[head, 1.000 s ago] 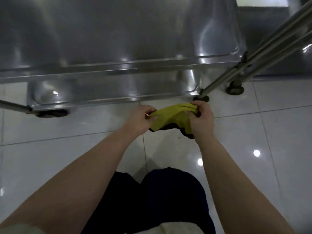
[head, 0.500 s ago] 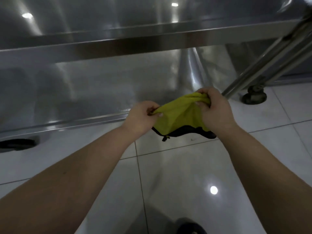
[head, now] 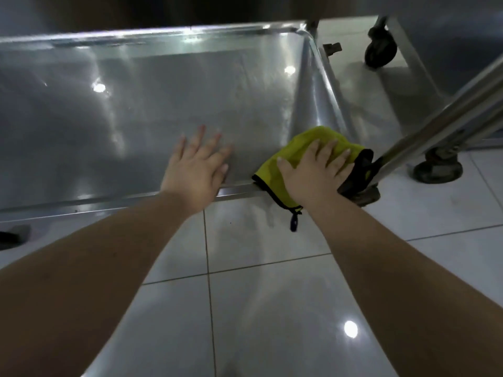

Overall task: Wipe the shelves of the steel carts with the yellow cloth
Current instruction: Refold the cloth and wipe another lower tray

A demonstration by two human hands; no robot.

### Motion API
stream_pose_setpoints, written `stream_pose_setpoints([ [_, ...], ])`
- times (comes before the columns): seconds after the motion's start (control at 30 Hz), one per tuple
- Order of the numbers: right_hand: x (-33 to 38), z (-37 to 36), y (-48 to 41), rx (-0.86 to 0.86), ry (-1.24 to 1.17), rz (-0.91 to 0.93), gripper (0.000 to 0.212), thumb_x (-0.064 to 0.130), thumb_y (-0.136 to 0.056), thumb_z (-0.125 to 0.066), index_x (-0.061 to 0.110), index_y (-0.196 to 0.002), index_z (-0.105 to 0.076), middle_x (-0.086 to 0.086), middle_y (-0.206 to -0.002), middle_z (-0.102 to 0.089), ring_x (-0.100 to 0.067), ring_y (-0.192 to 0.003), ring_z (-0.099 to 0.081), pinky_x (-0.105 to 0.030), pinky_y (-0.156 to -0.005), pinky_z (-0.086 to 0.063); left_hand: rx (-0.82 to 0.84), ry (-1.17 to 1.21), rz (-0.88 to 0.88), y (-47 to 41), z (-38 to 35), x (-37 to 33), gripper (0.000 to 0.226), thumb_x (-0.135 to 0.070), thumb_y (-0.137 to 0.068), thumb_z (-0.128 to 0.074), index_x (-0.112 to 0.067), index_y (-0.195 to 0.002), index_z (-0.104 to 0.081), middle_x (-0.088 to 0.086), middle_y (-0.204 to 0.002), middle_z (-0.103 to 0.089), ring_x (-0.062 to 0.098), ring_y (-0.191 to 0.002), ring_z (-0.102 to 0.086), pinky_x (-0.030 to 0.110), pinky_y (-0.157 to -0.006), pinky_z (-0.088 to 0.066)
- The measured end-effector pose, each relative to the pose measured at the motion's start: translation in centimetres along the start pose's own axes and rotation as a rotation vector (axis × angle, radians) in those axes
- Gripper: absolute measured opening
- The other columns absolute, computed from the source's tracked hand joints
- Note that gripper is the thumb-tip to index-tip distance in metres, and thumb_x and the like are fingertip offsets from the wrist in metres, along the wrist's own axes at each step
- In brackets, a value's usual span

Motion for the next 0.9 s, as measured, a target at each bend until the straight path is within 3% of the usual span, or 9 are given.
stream_pose_setpoints([
  [0.2, 0.5, -1.2, -1.6, -0.129, 0.196, 0.050, 0.103, 0.078, -0.085, -0.020, 0.007, -0.153, 0.008, -0.023, -0.159, 0.016, -0.052, -0.142, 0.014, -0.061, -0.112, 0.013, 0.057, 0.019, 0.082, -1.4, -2.1, 2.5, 0.062, -0.050, -0.098, -0.019, -0.025, -0.155, -0.013, 0.000, -0.163, -0.005, 0.025, -0.148, 0.012, 0.051, -0.118, 0.011],
  [0.43, 0.2, 2.4, -8.9, -0.131, 0.342, 0.227, 0.100, 0.082, -0.081, -0.012, 0.018, -0.155, 0.009, -0.013, -0.160, 0.019, -0.047, -0.143, 0.017, -0.058, -0.115, 0.012, -0.034, 0.118, 0.245, -1.3, -1.8, 3.9, 0.064, -0.045, -0.100, -0.023, -0.018, -0.155, -0.007, 0.003, -0.163, -0.002, 0.022, -0.148, 0.013, 0.051, -0.117, 0.012],
  [0.53, 4.3, 1.7, -10.0, -0.155, 0.324, 0.230, 0.099, 0.081, -0.082, -0.012, 0.017, -0.155, 0.007, -0.014, -0.161, 0.015, -0.050, -0.143, 0.014, -0.061, -0.114, 0.009, -0.093, 0.153, 0.276, -1.1, -1.4, 4.1, 0.062, -0.039, -0.099, -0.022, -0.017, -0.155, -0.010, 0.004, -0.163, -0.006, 0.023, -0.149, 0.008, 0.052, -0.117, 0.012],
  [0.73, 18.7, -4.7, -2.4, -0.139, 0.387, 0.782, 0.088, 0.074, -0.086, -0.022, 0.025, -0.156, 0.001, -0.007, -0.163, 0.010, -0.046, -0.145, 0.011, -0.062, -0.114, 0.006, -0.260, 0.356, 0.429, -0.1, -0.1, 6.1, 0.073, -0.023, -0.082, -0.023, -0.016, -0.154, -0.016, 0.006, -0.162, -0.008, 0.022, -0.149, 0.007, 0.044, -0.117, 0.018],
  [0.9, 18.1, -4.5, -3.2, -0.107, 0.292, 0.847, 0.080, 0.079, -0.085, -0.023, 0.043, -0.153, -0.003, 0.011, -0.163, 0.011, -0.034, -0.147, 0.017, -0.062, -0.113, 0.011, -0.274, 0.428, 0.458, -0.2, 0.7, 8.2, 0.071, -0.024, -0.081, -0.021, -0.017, -0.151, -0.028, 0.007, -0.162, -0.010, 0.023, -0.149, 0.005, 0.041, -0.116, 0.015],
])
Point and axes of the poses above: each hand's wrist, its own y-axis away from the middle knuckle, its own z-axis out of the back of the hand, x = y × z, the point moved 8 cm from there along -y, towards the middle knuckle
